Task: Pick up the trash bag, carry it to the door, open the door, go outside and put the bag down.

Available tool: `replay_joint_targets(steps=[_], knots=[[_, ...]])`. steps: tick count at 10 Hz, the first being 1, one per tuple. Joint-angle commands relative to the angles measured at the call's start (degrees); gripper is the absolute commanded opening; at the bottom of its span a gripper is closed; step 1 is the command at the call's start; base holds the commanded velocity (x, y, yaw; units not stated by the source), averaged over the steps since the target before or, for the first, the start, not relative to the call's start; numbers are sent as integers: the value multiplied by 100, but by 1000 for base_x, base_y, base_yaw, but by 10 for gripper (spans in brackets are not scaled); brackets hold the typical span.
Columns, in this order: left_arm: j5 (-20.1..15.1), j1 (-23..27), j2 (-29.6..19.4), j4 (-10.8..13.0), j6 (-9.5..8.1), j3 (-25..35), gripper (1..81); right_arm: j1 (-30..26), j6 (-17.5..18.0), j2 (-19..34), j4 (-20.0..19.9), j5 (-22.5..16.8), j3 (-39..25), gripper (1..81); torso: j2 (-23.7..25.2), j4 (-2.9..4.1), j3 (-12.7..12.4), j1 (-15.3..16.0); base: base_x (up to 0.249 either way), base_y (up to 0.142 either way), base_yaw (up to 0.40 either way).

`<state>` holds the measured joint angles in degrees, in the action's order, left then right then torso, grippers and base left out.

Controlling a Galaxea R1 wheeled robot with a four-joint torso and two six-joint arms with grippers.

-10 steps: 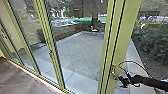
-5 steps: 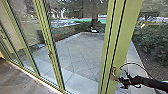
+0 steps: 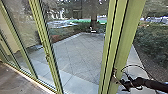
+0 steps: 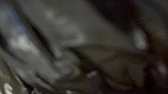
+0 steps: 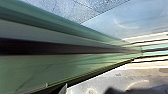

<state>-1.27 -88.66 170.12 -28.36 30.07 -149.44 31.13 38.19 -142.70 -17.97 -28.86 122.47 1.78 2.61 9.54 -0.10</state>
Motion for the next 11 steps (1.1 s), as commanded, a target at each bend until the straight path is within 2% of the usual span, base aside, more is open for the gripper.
replay_joint_targets(steps=[1,6,11], knots=[[-585,73,-21,5,51,47,10,-76,593,-649,391,-332,101,811,0,0,0,10,133,0,0],[-585,81,-13,14,51,47,10,-120,575,-217,408,126,-541,811,0,0,2,10,132,0,0],[-585,72,-13,14,51,47,10,-296,584,291,408,170,-1006,811,-19,0,17,30,132,0,0]])
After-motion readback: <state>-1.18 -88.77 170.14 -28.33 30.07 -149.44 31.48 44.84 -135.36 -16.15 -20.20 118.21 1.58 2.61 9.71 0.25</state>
